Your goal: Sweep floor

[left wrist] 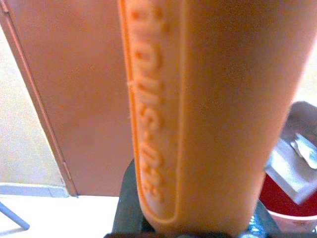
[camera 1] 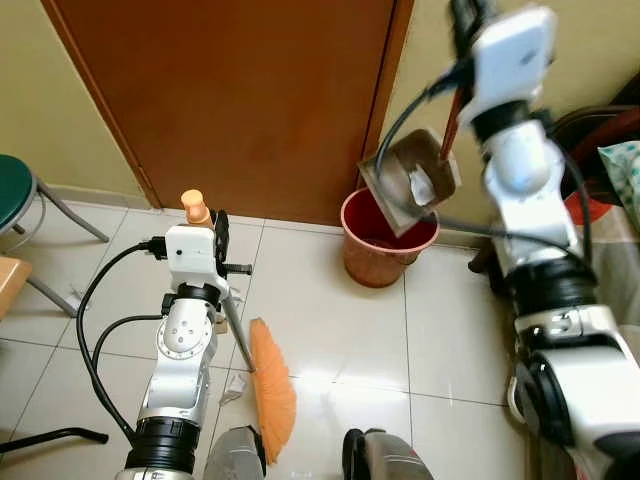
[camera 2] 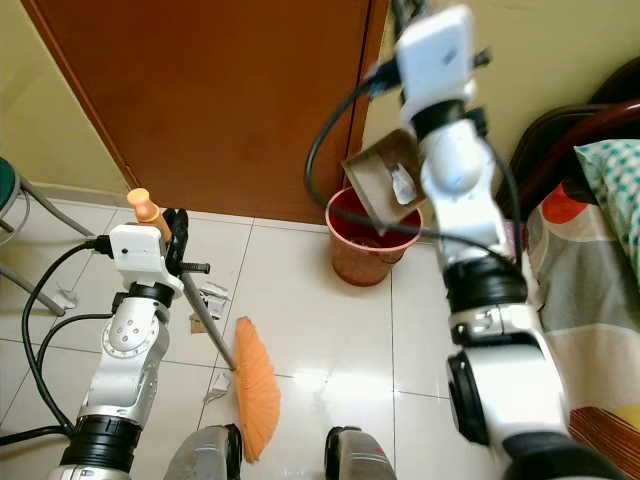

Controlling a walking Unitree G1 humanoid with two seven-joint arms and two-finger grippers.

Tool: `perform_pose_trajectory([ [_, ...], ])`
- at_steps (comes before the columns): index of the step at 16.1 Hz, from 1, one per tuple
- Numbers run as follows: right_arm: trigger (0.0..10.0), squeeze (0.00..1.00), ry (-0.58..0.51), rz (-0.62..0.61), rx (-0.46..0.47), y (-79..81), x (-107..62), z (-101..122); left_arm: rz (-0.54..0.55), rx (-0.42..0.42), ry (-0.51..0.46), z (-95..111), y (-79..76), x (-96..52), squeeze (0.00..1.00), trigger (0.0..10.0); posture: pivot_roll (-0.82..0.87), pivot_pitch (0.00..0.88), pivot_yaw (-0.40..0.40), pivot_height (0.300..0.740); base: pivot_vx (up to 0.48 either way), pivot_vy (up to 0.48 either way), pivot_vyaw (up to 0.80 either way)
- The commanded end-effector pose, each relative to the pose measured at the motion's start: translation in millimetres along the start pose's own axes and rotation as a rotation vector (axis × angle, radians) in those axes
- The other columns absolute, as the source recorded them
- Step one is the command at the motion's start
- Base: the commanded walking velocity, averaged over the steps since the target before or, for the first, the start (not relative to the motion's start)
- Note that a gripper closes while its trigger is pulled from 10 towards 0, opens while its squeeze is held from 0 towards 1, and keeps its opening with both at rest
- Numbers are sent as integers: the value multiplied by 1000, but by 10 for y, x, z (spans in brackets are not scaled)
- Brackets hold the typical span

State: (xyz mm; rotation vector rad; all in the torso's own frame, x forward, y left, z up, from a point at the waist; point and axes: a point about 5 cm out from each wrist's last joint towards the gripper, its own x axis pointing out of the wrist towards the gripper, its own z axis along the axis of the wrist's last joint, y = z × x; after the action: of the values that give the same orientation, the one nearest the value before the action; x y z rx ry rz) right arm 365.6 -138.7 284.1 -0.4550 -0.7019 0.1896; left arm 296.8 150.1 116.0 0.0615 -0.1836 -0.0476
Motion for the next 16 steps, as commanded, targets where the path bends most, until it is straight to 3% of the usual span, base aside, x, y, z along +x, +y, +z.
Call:
perform_pose_trajectory([
  [1, 7255, 0, -127, 33, -31, 35, 34, 210, -19, -5, 24, -26, -19, -18, 0, 10000, 19, 94, -29, 740, 0, 0, 0],
  [2, 0, 0, -125, 53, -18, 82, 3, 192, -19, -5, 24, -24, -19, -18, 0, 10000, 19, 94, -29, 740, 0, 0, 0],
  [5, 0, 0, -131, 93, -22, 176, -55, 174, -20, -4, 26, -25, -19, -18, 0, 10000, 19, 94, -29, 740, 0, 0, 0],
  [6, 549, 0, -141, 108, -40, 202, -67, 178, -21, -4, 26, -25, -19, -18, 0, 10000, 19, 94, -29, 740, 0, 0, 0],
  [11, 1137, 0, -156, 120, -54, 229, -76, 190, -22, -6, 26, -24, -21, -17, 0, 10000, 19, 94, -29, 740, 0, 0, 0],
  [12, 1765, 0, -159, 123, -57, 234, -76, 193, -23, -5, 26, -24, -23, -17, 0, 10000, 19, 94, -29, 740, 0, 0, 0],
  [13, 4353, 0, -166, 127, -63, 242, -79, 198, -23, -5, 26, -23, -24, -17, 0, 10000, 19, 94, -29, 740, 0, 0, 0],
  [14, 4353, 0, -168, 129, -67, 247, -78, 201, -23, -5, 26, -23, -24, -17, 0, 10000, 19, 94, -29, 740, 0, 0, 0],
  [15, 6824, 0, -170, 131, -70, 252, -78, 203, -23, -6, 26, -22, -25, -17, 0, 10000, 19, 94, -29, 740, 0, 0, 0],
  [16, 6824, 0, -171, 132, -72, 255, -78, 205, -23, -6, 26, -22, -25, -17, 0, 10000, 19, 94, -29, 740, 0, 0, 0],
])
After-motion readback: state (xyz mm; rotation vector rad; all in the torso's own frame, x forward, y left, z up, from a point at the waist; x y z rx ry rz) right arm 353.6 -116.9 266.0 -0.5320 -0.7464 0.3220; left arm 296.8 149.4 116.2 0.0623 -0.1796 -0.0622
